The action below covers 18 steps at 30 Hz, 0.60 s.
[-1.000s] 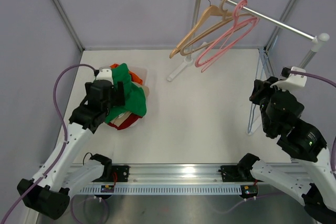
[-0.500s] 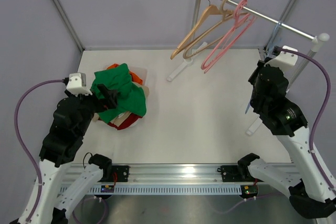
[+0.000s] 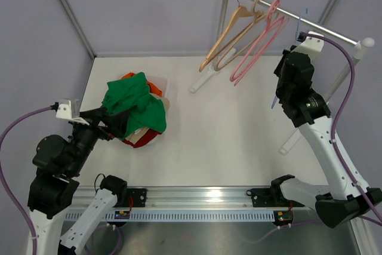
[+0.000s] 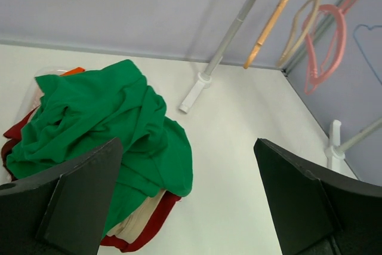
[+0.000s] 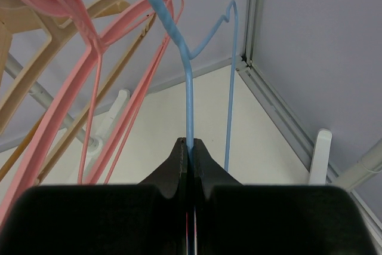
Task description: Remove the t-shirt from the hanger
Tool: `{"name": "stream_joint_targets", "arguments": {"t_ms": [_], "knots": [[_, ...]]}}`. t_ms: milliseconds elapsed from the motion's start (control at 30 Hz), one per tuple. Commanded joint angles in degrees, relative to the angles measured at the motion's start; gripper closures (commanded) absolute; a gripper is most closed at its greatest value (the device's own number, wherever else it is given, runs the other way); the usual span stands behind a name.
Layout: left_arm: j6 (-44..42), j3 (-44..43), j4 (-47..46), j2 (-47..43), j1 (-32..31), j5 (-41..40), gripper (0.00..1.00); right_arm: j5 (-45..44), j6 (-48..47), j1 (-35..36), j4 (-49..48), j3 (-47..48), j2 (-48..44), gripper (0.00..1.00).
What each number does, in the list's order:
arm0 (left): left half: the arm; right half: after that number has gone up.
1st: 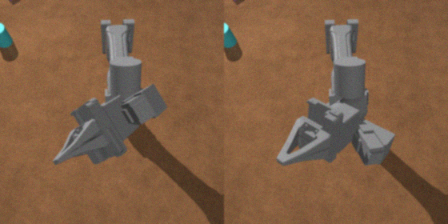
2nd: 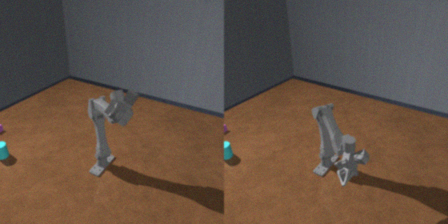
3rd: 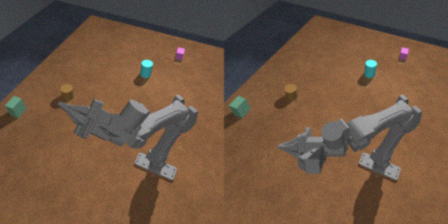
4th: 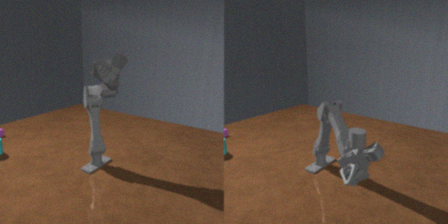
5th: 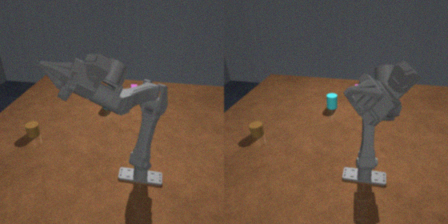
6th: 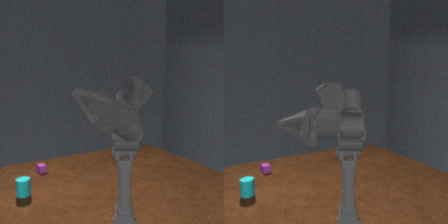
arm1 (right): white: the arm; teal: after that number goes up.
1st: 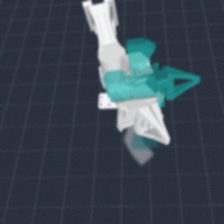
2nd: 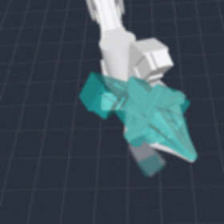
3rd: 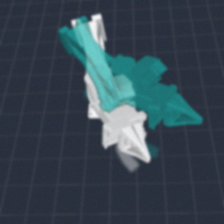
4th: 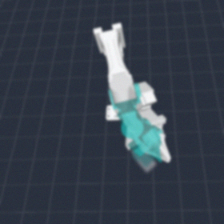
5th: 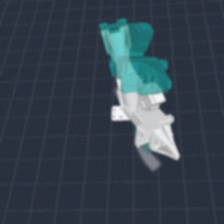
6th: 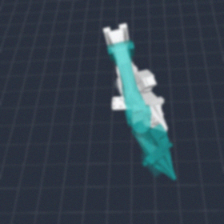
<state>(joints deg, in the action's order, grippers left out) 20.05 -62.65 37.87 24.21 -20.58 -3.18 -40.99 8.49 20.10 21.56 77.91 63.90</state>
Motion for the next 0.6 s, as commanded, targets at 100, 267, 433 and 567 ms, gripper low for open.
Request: {"name": "stream_joint_targets", "arguments": {"t_ms": [100,267,433,567], "knots": [[-4.7,-1.7,-2.1,-2.5,-0.1,22.4,0.01,-1.2,-1.6,-1.9,-8.6,4.4,4.5,1.00],[-5.5,-1.3,-2.1,-4.2,-0.1,27.7,0.01,0.4,0.6,-4.7,-9.3,3.6,6.9,1.00],[-3.0,-0.3,-2.1,-4.3,-0.1,29.1,0.01,0.6,0.0,-6.4,-11.8,2.6,8.4,1.00],[-1.9,-2.0,-2.4,-3.2,-0.1,29.0,0.01,3.4,1.8,-7.8,-12.5,2.4,9.8,1.00]]}}
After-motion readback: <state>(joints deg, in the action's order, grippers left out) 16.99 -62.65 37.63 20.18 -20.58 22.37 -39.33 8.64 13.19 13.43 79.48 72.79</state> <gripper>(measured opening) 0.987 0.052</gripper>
